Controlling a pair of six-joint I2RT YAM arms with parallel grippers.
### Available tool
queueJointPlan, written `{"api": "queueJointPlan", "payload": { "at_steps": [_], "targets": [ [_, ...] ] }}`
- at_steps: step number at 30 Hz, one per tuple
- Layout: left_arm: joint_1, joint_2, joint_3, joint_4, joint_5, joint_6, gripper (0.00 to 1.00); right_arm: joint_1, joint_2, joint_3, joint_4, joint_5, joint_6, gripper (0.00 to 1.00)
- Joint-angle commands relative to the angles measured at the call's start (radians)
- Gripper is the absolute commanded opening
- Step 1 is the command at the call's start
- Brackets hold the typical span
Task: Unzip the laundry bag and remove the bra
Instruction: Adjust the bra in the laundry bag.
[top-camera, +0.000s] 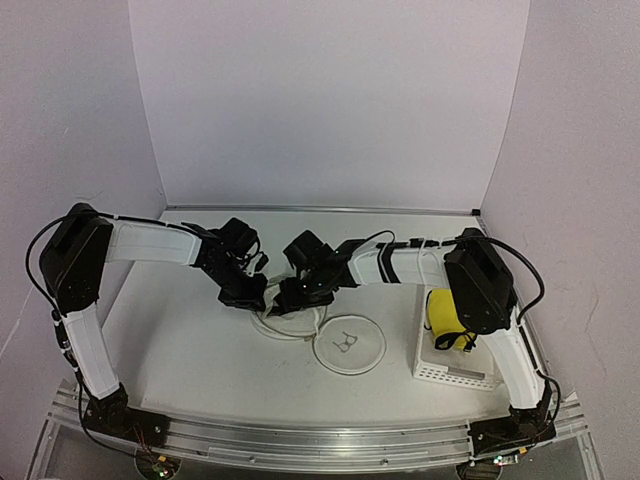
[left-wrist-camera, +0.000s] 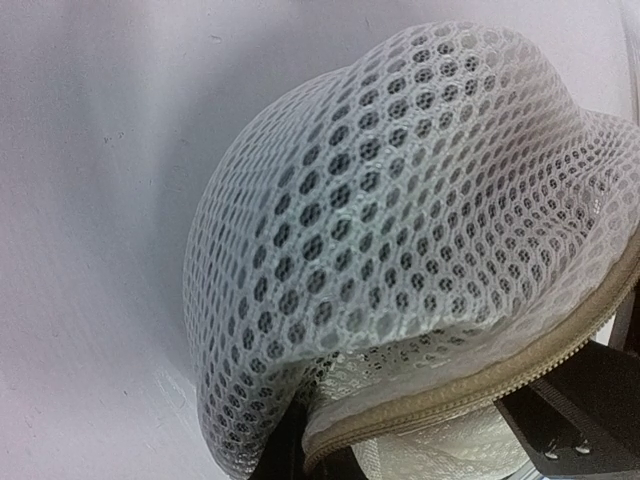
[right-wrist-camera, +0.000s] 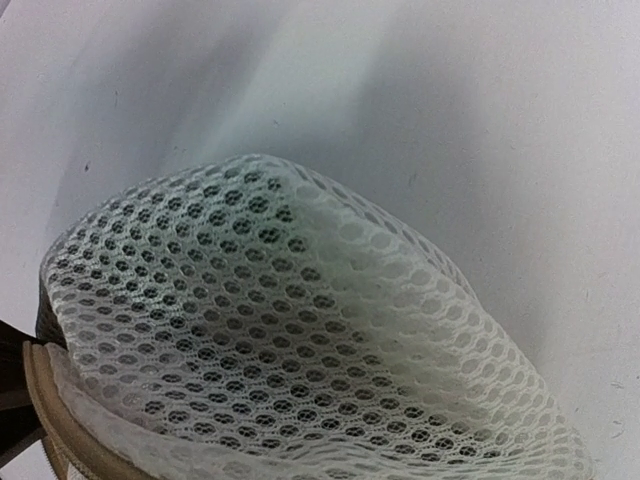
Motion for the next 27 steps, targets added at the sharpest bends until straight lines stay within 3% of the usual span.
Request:
{"api": "queueJointPlan", "payload": {
  "at_steps": [1,4,9,13,27],
  "targets": [
    [-0.002,-0.010,-0.003,0.012,-0.010,0.012,0.00,-0.003,-0.010,-0.020,0.054,-0.047,0.003,0.63],
    [-0.002,-0.009,-0.001,0.013,-0.010,0.010,0.00,-0.003,-0.036,-0.053,0.082,-0.084,0.007,0.53],
    [-0.002,-0.008,0.001,0.014,-0.011,0.006,0.00,-0.003,-0.090,-0.106,0.119,-0.095,0.011,0.18],
    [-0.002,-0.022,0.006,0.015,-0.007,0.006,0.00,-0.003,-0.147,-0.153,0.143,-0.090,0.012,0.02],
    [-0.002,-0.082,0.021,0.017,-0.015,-0.002,0.00,0.009,-0.371,-0.378,0.304,-0.094,-0.038,0.00]
  ]
}}
